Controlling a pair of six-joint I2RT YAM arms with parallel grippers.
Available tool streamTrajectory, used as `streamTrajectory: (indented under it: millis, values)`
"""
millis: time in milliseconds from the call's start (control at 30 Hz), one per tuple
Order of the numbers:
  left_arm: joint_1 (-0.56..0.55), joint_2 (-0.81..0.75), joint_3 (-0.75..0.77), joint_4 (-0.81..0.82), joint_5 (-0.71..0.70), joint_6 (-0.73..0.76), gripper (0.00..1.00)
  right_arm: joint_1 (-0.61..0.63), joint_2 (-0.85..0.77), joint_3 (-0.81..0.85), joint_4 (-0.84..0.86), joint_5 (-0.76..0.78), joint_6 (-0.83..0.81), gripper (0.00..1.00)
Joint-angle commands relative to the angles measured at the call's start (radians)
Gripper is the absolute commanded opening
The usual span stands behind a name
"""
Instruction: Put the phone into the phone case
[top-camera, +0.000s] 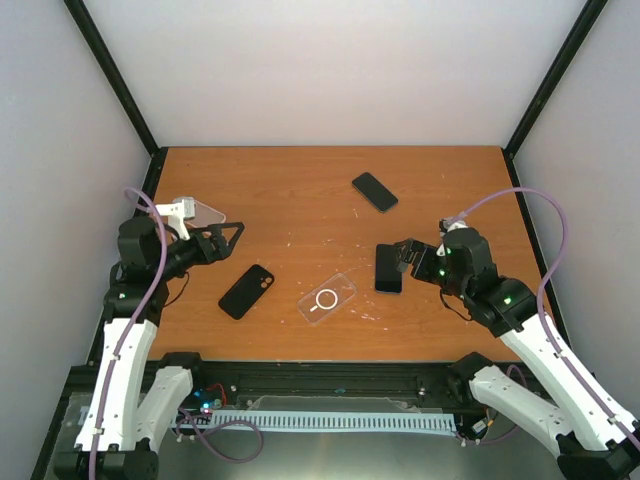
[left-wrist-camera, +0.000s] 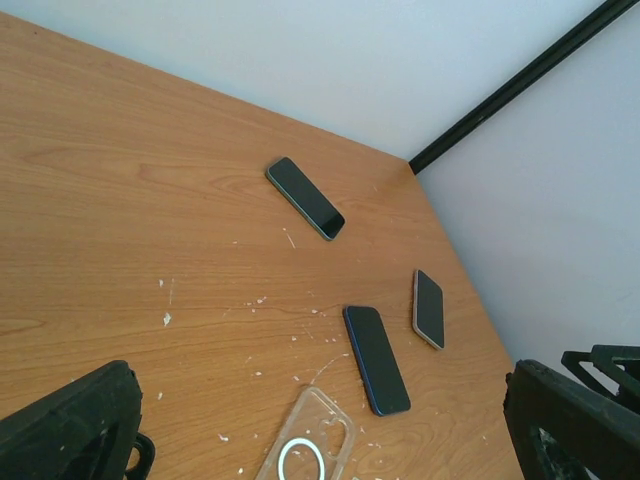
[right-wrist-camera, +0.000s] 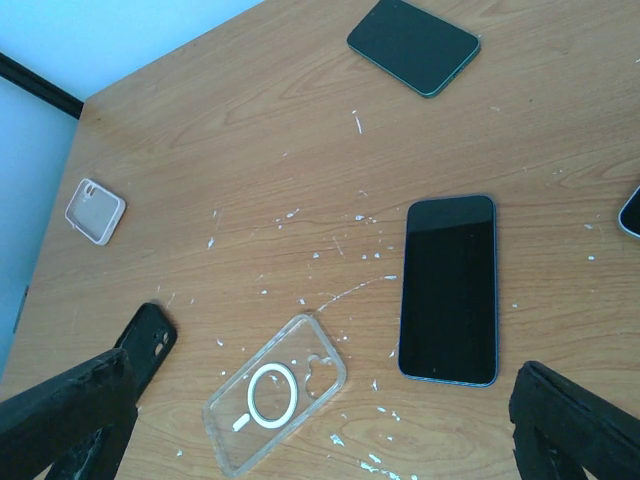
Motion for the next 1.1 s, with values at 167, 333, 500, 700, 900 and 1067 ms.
streamTrajectory:
  millis: [167, 333, 500, 700, 900, 1067]
  values:
    - [0.010, -0.006, 0.020, -0.017, -0.098, -0.030, 1.00, -0.008, 0.014, -0.025, -0.007, 0.049, 0.006, 1.00]
    - [0.010, 0.056, 0.003, -0.066, -0.229, -0.135, 0.99, -0.008, 0.099, -0.015, -0.030, 0.126, 0.004, 1.00]
    - [0.010, 0.132, -0.032, -0.124, -0.365, -0.227, 1.00, -0.008, 0.239, -0.013, -0.013, 0.107, -0.028, 0.95]
    - [0.010, 0.166, -0.178, -0.018, -0.370, -0.409, 0.99, -0.009, 0.387, -0.028, 0.062, 0.087, -0.066, 0.84]
    - [0.010, 0.229, -0.250, 0.075, -0.355, -0.439, 0.99, -0.008, 0.588, 0.016, 0.105, 0.083, -0.073, 0.85]
    - [0.008, 0.234, -0.235, 0.110, -0.242, -0.350, 0.99, -0.008, 0.729, 0.065, 0.124, 0.090, -0.094, 0.84]
